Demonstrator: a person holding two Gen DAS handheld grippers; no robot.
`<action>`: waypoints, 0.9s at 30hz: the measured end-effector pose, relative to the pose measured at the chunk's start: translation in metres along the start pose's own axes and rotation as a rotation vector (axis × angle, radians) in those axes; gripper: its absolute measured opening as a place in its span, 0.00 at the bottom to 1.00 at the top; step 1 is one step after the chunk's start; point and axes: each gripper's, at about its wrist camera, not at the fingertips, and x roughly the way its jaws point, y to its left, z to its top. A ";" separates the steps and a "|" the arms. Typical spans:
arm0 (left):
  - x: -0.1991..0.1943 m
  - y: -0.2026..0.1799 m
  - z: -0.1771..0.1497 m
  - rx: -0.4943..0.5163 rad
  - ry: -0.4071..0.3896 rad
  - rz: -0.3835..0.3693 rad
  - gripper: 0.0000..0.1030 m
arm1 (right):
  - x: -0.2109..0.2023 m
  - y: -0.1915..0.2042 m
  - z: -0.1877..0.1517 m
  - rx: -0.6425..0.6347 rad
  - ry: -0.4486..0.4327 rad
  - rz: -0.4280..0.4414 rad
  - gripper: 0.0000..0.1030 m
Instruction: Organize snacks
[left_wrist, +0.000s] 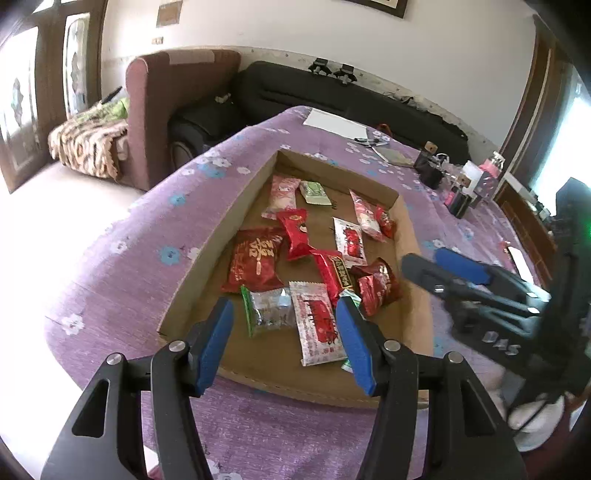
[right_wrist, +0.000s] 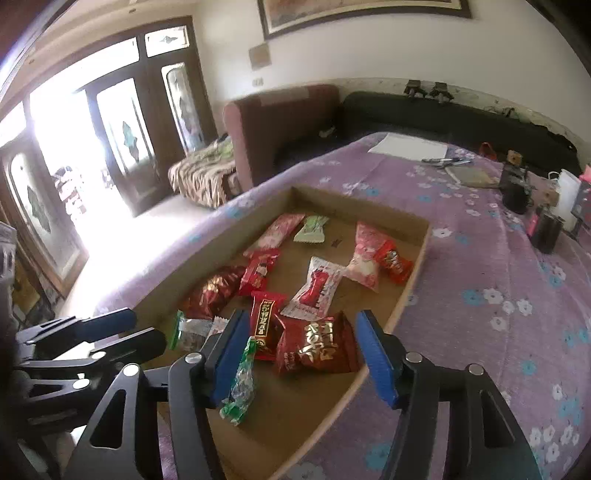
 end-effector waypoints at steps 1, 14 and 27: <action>-0.001 -0.002 0.000 0.009 -0.011 0.024 0.55 | -0.004 -0.003 -0.001 0.010 -0.009 0.001 0.61; -0.008 -0.016 -0.001 0.085 -0.097 0.252 0.76 | -0.037 -0.023 -0.018 0.086 -0.055 -0.012 0.61; -0.003 -0.036 -0.006 0.115 -0.046 0.253 0.76 | -0.060 -0.014 -0.045 0.052 -0.087 -0.042 0.65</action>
